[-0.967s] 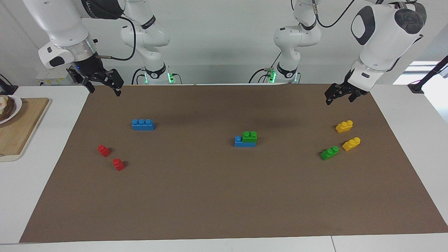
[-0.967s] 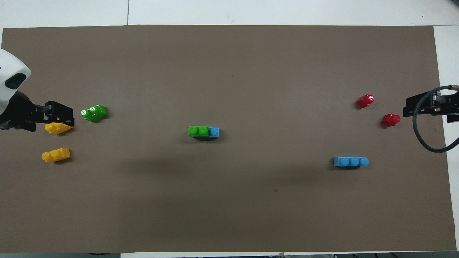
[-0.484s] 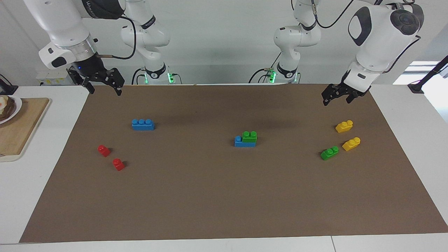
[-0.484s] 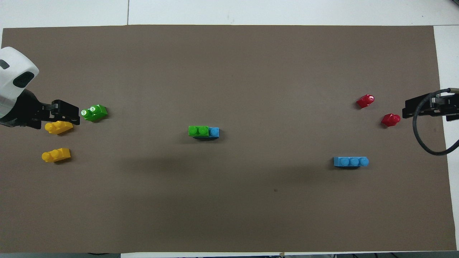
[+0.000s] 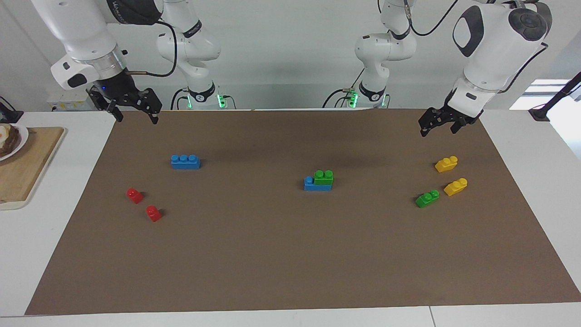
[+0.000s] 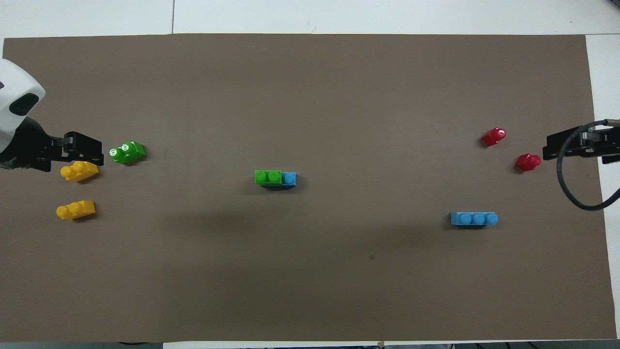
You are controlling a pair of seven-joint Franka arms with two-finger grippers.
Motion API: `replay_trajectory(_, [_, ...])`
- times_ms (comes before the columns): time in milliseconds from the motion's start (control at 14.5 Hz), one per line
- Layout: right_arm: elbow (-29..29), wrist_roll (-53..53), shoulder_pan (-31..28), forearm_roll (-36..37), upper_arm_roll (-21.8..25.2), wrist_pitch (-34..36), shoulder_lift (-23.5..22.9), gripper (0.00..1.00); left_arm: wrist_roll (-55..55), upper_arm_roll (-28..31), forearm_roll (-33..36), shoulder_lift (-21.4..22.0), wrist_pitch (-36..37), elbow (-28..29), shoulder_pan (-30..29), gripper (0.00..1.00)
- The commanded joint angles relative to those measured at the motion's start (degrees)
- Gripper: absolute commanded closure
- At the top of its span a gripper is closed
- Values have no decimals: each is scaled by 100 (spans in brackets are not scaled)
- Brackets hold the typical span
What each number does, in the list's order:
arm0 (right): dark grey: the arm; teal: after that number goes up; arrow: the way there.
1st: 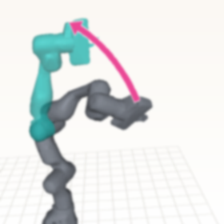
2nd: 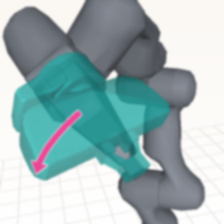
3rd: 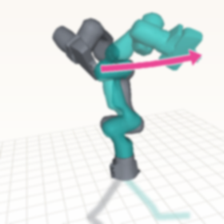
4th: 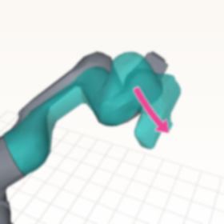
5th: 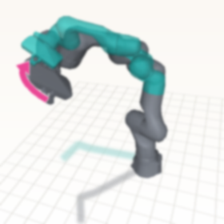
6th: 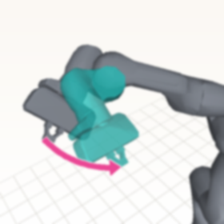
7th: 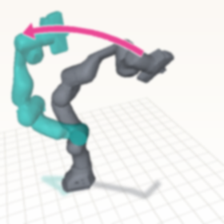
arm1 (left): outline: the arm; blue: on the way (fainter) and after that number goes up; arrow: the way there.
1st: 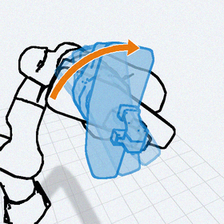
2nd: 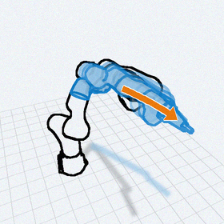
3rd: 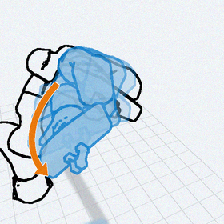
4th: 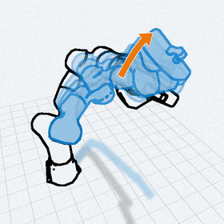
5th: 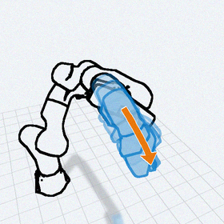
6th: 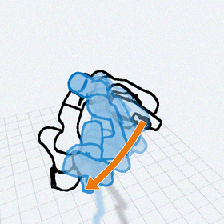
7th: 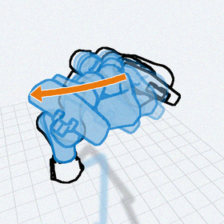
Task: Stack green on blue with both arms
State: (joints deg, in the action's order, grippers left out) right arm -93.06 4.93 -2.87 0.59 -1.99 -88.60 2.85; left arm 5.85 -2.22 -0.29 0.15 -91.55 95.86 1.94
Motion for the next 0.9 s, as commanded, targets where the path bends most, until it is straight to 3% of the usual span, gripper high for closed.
replay_trajectory(0, [-107, -150, -56, 143, -65, -61, 84, 0, -67, 108, -33, -112, 67, -287, 122, 0])
replay_trajectory(829, [-107, -150, -47, 143, -65, -61, 84, 0, -243, 117, 169, -77, 163, -358, 113, 0])
